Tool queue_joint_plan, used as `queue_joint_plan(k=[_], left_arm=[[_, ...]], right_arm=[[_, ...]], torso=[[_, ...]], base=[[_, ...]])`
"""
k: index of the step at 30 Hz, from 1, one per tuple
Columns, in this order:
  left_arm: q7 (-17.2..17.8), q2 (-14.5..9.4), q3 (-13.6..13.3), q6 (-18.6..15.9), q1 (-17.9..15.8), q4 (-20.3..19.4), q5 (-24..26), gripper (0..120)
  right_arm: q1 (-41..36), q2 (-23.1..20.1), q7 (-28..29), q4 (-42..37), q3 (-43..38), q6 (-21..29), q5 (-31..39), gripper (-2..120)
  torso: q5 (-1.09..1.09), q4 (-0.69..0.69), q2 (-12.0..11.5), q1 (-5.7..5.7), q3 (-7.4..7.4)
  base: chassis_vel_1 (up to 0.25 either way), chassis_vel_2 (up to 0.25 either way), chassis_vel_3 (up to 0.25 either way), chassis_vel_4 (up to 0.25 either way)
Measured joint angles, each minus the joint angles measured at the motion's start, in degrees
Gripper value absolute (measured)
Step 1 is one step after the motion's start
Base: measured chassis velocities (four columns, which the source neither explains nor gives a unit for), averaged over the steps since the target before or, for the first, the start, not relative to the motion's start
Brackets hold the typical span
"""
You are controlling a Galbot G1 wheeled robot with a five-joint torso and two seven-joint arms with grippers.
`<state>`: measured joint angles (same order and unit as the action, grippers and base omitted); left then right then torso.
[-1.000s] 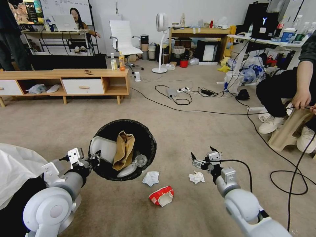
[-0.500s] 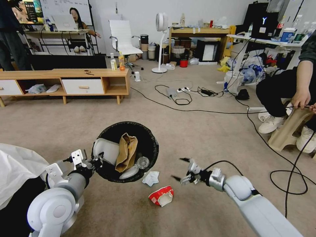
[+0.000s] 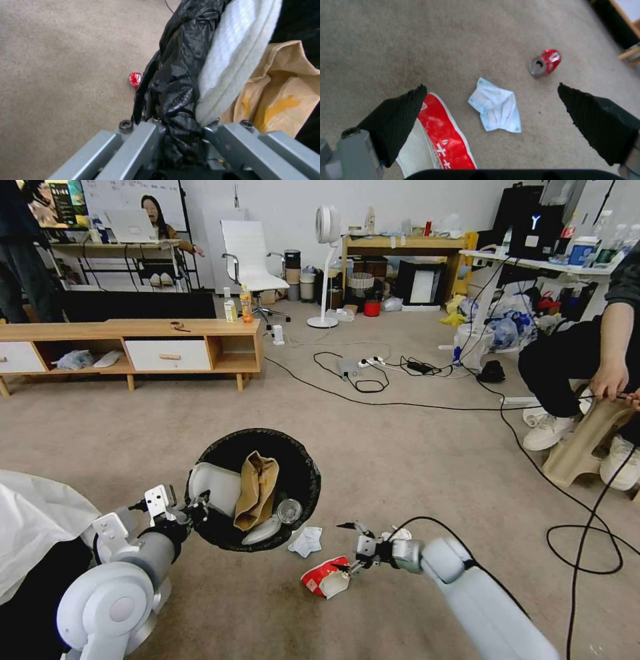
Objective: Pick up the trash bin and place the garbage on the floor into it.
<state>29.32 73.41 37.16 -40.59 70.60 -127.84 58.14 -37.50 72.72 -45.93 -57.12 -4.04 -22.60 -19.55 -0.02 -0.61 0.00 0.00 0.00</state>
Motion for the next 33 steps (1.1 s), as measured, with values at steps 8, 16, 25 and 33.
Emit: queue_joint_plan(k=[8, 16, 25, 33], left_arm=[[-0.02, 0.16, 0.0, 0.03, 0.6, -0.27, -0.24, 4], [-0.05, 0.29, -0.29, 0.09, 0.89, -0.29, -0.58, 4], [-0.09, 0.7, -1.0, 0.15, 0.77, -0.07, -1.03, 4], [-0.18, 0.92, -0.99, 0.23, 1.15, -0.06, -1.24, 4]], right_arm=[[3.92, 3.61, 0.34, 9.06, 1.4, -1.55, -3.65, 100], [4.37, 4.74, 1.48, 13.31, 1.33, -1.51, -7.04, 100], [3.87, 5.01, 2.62, 14.15, 1.28, -0.73, -8.29, 100], [4.26, 5.55, 5.05, 16.97, 1.24, 0.77, -8.76, 100]], torso=[[0.0, 0.0, 0.0, 0.0, 0.0], [0.01, -0.02, 0.0, 0.0, 0.0], [0.01, -0.02, 0.0, 0.0, 0.0], [0.01, -0.02, 0.0, 0.0, 0.0]], base=[[0.0, 0.0, 0.0, 0.0], [0.0, 0.0, 0.0, 0.0], [0.0, 0.0, 0.0, 0.0], [0.0, 0.0, 0.0, 0.0]])
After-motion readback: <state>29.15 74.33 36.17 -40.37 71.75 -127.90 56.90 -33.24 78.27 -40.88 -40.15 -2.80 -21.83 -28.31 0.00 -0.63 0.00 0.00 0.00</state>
